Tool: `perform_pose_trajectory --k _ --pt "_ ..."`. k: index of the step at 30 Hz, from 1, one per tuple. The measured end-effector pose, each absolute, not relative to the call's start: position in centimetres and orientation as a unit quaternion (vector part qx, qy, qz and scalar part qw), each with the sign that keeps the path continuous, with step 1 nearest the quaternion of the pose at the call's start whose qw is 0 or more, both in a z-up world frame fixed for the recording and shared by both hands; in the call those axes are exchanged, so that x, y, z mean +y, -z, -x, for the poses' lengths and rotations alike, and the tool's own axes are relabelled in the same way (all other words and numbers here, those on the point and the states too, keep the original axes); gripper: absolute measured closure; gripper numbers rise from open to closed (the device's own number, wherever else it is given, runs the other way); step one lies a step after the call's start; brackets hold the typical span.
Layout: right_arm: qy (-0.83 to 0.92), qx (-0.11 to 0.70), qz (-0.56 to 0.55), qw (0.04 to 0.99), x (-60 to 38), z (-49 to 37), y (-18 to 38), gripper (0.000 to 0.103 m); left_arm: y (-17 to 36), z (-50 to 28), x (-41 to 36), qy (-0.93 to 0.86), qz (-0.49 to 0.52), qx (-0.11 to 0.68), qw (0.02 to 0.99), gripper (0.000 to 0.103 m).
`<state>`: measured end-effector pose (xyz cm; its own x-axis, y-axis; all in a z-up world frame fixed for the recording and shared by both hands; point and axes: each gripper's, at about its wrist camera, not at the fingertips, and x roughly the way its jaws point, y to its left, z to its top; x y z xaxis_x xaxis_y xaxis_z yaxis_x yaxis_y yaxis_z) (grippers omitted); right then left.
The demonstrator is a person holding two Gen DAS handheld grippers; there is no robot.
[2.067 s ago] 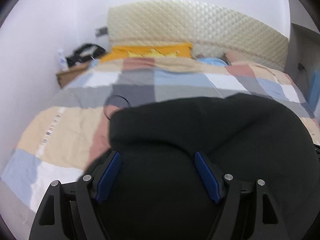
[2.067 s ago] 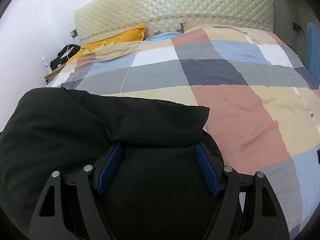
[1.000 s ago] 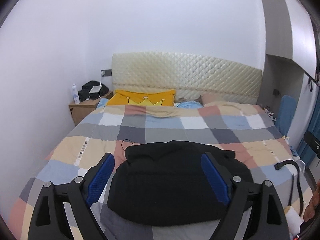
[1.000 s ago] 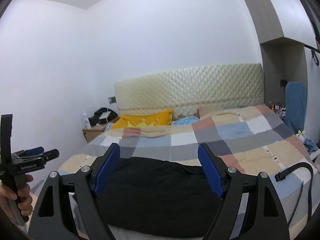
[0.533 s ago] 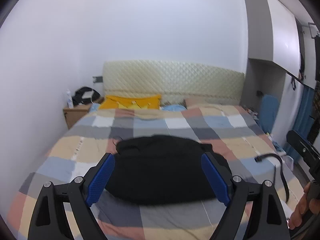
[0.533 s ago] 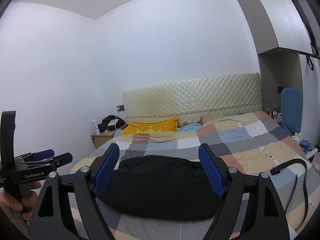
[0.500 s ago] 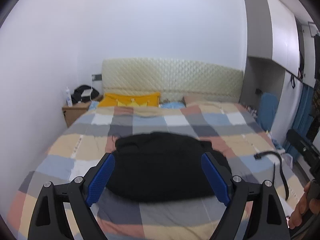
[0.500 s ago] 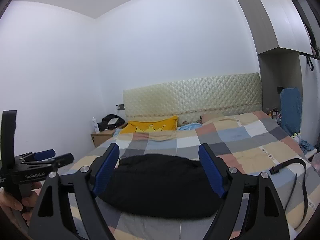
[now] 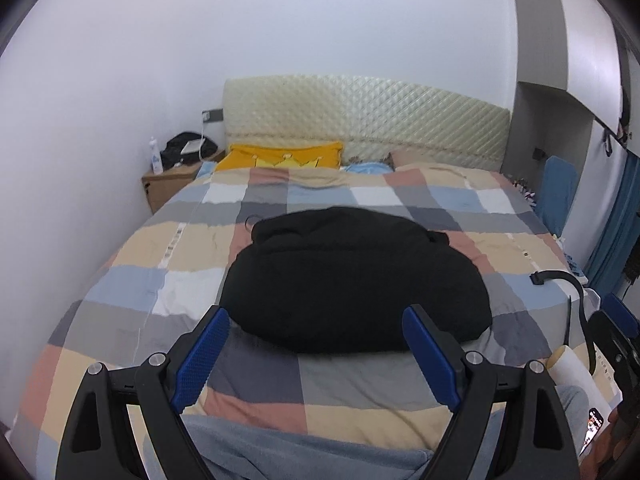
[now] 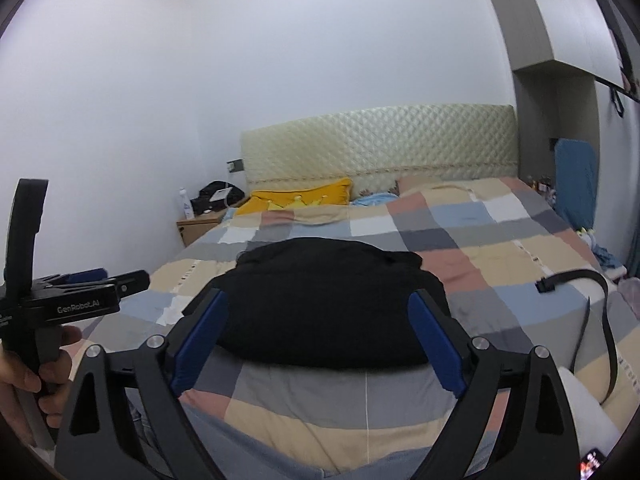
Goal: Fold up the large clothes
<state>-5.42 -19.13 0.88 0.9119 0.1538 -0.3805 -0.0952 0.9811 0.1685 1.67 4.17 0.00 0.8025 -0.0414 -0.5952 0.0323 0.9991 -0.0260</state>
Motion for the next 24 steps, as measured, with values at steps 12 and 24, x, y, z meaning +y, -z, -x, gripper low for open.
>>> perform_pose_trajectory --k 12,24 --pt "-0.052 0.229 -0.078 0.969 -19.4 3.6 1.0 0.001 1.0 -2.7 3.4 0.025 0.003 0.323 0.946 0.015" --pt "-0.027 0.235 -0.086 0.968 -20.1 3.9 1.6 0.001 1.9 -3.2 3.2 0.032 0.001 0.341 0.939 0.015"
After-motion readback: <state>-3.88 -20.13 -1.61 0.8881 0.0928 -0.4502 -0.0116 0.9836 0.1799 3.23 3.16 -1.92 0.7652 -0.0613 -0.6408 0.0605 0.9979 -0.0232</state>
